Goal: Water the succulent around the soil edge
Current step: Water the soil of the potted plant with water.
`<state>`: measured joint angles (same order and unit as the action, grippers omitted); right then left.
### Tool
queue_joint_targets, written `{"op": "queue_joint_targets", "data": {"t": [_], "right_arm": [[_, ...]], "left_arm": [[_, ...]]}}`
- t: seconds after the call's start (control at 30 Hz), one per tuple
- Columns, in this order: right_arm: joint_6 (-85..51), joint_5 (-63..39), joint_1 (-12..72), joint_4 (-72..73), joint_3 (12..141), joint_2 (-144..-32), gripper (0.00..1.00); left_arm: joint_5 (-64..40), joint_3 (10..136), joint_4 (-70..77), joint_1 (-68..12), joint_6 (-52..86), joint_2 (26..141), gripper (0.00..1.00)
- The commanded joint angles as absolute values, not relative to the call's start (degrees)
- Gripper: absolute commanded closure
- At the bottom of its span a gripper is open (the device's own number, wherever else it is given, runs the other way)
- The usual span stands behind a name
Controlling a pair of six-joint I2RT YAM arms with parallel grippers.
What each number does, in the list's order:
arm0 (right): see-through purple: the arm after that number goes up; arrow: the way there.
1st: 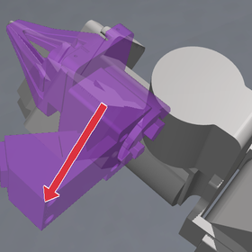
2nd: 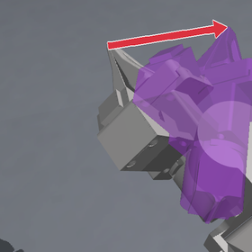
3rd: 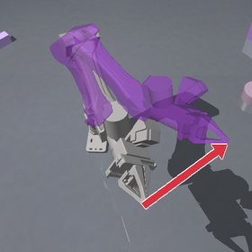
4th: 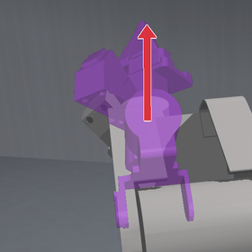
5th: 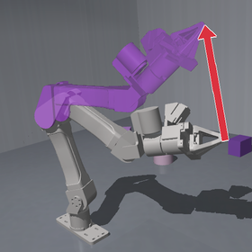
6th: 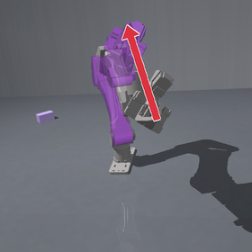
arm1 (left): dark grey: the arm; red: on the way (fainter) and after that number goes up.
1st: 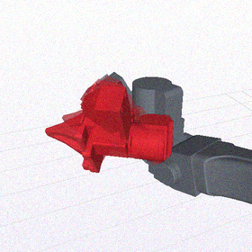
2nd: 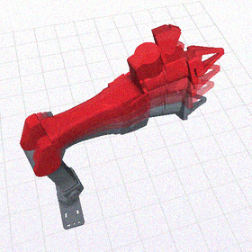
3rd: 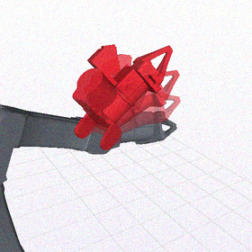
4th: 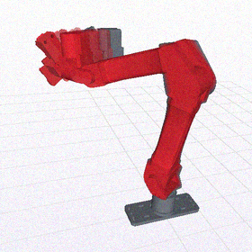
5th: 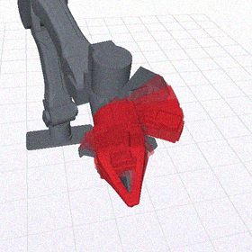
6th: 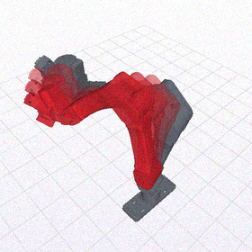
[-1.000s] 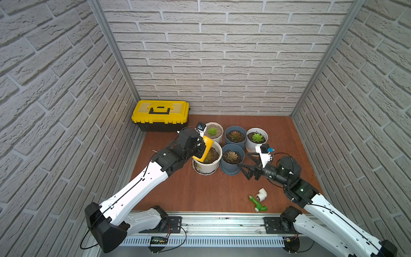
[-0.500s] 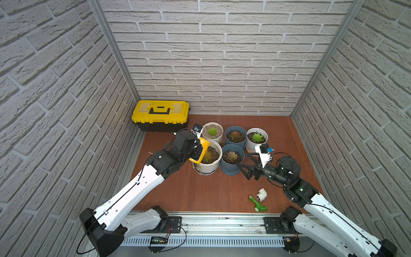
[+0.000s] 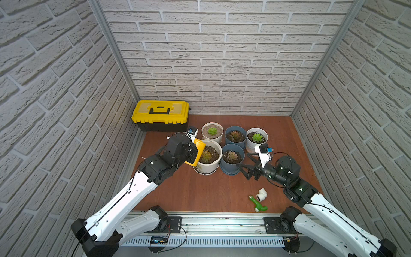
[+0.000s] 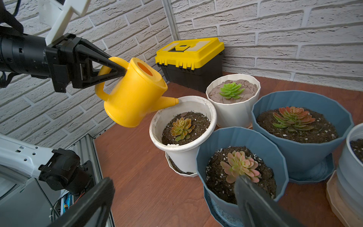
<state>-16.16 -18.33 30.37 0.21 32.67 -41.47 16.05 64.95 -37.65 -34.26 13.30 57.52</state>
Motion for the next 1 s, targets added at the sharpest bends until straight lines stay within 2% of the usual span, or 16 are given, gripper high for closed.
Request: {"op": "queue_joint_targets", "data": {"t": [0.0, 0.97], "right_arm": [[-16.9, -19.2, 30.2, 1.4, 33.0, -41.4, 0.01], [-16.8, -19.0, 30.2, 1.3, 33.0, -41.6, 0.01]], "left_arm": [[17.5, 64.0, -36.7, -33.7, 14.2, 55.5, 1.00], [13.0, 60.2, -44.8, -33.7, 17.6, 45.0, 1.00]]}}
